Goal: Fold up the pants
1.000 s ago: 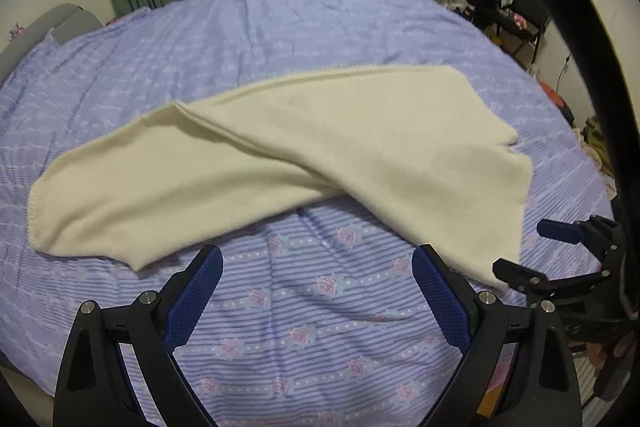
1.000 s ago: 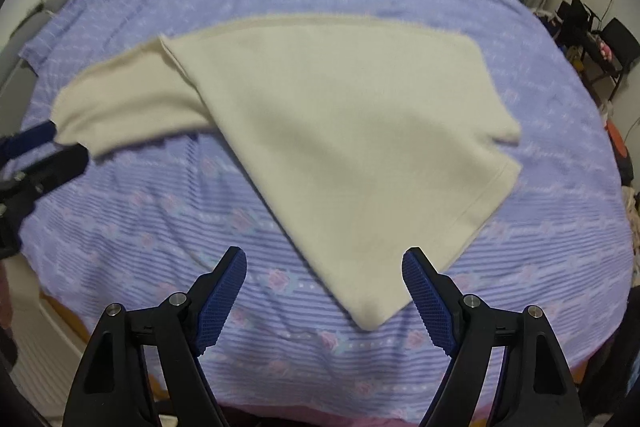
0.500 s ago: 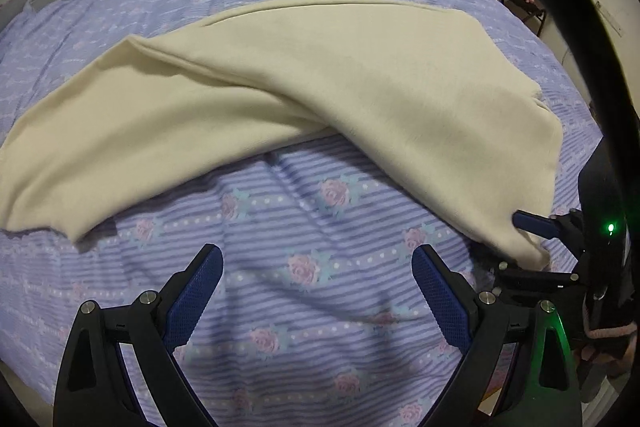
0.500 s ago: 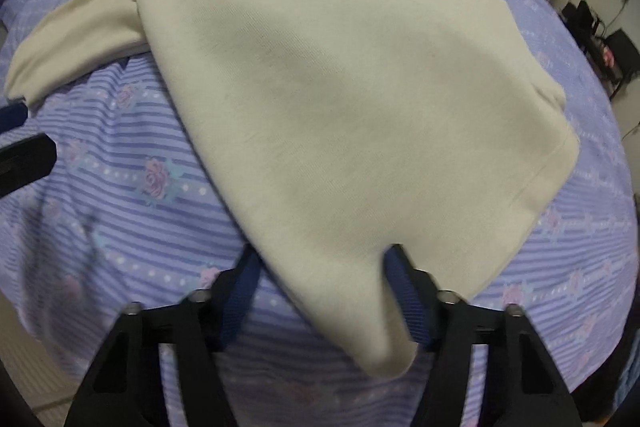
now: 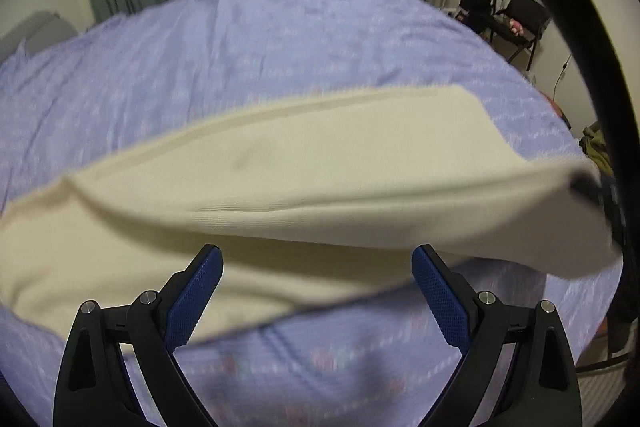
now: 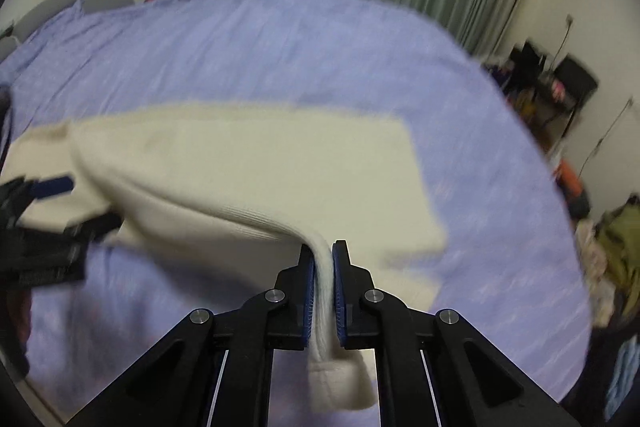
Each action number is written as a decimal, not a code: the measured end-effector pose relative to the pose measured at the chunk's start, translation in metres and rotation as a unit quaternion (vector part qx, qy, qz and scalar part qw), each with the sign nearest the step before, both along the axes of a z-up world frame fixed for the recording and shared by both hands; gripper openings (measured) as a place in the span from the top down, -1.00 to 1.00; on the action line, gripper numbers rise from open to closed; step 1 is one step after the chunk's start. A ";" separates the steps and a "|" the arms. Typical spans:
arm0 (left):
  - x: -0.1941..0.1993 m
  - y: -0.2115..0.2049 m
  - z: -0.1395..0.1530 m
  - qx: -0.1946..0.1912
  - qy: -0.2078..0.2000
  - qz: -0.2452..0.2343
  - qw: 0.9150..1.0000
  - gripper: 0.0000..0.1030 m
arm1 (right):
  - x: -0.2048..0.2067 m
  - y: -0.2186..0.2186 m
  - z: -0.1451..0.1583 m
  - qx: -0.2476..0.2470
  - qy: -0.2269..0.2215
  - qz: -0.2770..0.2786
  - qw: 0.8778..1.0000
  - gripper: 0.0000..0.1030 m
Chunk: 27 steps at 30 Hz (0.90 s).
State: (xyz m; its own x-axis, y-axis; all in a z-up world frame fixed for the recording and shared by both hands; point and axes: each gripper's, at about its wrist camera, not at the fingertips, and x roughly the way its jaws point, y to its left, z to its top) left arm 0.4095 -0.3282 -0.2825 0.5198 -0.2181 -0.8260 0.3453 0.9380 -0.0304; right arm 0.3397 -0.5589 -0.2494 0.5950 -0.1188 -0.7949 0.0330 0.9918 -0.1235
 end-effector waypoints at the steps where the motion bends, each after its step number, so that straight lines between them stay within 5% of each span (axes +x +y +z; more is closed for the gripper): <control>1: 0.005 -0.003 0.003 0.001 -0.008 -0.002 1.000 -0.88 | 0.014 -0.003 0.005 -0.006 -0.011 -0.001 1.000 0.84; 6: 0.049 -0.028 0.011 0.026 -0.066 -0.046 0.996 -0.88 | 0.088 -0.029 0.020 -0.014 -0.046 -0.001 0.999 0.85; 12: 0.112 -0.047 0.004 0.066 -0.097 -0.077 0.990 -0.88 | 0.156 -0.038 0.001 -0.045 -0.034 0.013 0.998 0.88; 17: 0.154 -0.058 -0.016 0.082 -0.080 -0.108 0.988 -0.88 | 0.197 -0.045 -0.020 -0.059 -0.010 0.022 0.998 0.90; 23: 0.185 -0.063 -0.041 0.102 -0.054 -0.084 0.990 -0.88 | 0.239 -0.060 -0.065 -0.042 0.039 -0.001 0.998 0.90; 25: 0.184 -0.062 -0.045 0.100 -0.049 -0.075 0.991 -0.88 | 0.247 -0.060 -0.079 -0.049 0.053 -0.008 0.997 0.71; 27: 0.182 -0.064 -0.043 0.099 -0.051 -0.066 0.992 -0.88 | 0.249 -0.062 -0.082 -0.063 0.063 -0.032 0.996 -0.11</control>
